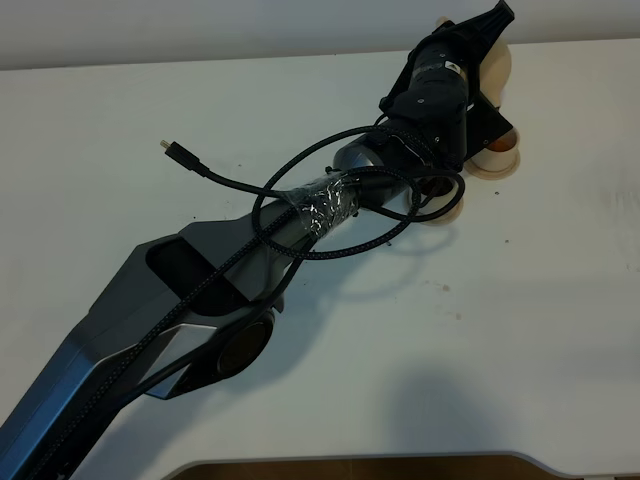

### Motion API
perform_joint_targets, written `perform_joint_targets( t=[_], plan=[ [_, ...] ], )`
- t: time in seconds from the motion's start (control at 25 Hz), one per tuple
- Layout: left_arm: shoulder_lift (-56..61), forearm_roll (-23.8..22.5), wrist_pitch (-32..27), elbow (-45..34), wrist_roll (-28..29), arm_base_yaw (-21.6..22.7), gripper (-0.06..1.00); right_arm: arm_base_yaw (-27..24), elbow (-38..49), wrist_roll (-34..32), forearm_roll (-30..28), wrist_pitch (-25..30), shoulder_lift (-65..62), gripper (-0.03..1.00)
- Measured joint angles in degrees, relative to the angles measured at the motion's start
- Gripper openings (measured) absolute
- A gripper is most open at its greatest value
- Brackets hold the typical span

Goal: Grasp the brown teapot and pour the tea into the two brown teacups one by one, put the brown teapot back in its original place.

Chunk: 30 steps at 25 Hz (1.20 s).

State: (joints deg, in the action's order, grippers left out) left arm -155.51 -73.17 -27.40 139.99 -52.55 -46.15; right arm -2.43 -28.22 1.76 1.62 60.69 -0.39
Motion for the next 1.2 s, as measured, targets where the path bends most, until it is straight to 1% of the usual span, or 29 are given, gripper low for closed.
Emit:
perform_joint_targets(
  t=[0.4,0.8,0.96,1.2],
  plan=[
    [-0.11,0.0,0.07,0.0,-2.66,0.0,0.12,0.0,0.0,0.0,0.0,0.0,0.0,0.44],
    [-1.3,-0.06,2.08,-0.06,-3.02,0.0,0.12,0.0,0.0,0.0,0.0,0.0,0.0,0.44],
    [-1.3,-1.29,2.65,-0.06,-3.09,0.0,0.12,0.0,0.0,0.0,0.0,0.0,0.0,0.44],
    [-1.3,-1.74,2.87,-0.06,-3.09,0.0,0.12,0.0,0.0,0.0,0.0,0.0,0.0,0.44]
  ],
)
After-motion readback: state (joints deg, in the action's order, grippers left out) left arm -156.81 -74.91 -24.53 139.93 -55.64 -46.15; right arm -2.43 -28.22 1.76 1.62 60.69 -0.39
